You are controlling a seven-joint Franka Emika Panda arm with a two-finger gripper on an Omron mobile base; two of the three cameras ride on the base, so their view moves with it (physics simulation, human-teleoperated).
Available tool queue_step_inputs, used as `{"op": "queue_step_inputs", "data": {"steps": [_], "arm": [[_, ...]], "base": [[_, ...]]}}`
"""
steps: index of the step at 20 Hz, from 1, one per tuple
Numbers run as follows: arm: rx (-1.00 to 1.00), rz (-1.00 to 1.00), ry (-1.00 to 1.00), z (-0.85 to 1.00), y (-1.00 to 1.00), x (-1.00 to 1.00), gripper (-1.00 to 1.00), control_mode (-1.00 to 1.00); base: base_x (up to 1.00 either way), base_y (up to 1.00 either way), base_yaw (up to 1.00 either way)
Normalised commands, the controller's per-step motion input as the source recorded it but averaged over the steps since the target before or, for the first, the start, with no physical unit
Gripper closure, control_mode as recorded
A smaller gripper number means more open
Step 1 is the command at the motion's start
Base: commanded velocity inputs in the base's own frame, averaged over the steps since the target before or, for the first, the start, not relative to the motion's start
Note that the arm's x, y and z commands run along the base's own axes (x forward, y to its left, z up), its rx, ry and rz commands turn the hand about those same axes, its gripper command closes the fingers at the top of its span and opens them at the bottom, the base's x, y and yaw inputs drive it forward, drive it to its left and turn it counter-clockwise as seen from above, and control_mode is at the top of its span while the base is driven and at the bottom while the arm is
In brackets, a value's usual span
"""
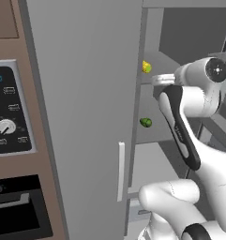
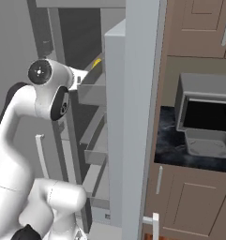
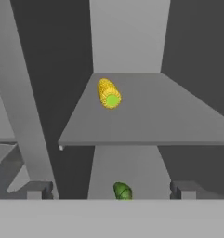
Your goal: Take the corn and avocado out of the freezer and place them in the tupperware container on the counter. Then put the tupperware containing the vegetables back in the freezer.
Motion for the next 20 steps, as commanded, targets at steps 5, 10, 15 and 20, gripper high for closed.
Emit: {"op": "queue_step_inputs", "data": {"steps": [5,10,15,20], "arm": [[0.0,0.0,0.0,0.52,0.0,0.42,-1.0,-1.0],[0.0,0.0,0.0,0.3,-0.07,0.36,-1.0,-1.0],[0.0,0.0,0.0,0.13,-0.16,0.47,-1.0,-1.0],[0.04,0.05,0.0,0.03,-0.28,0.42,-1.0,-1.0]], "base": [[0.0,0.0,0.0],[0.0,0.0,0.0],[0.0,0.0,0.0],[0.0,0.0,0.0]]}}
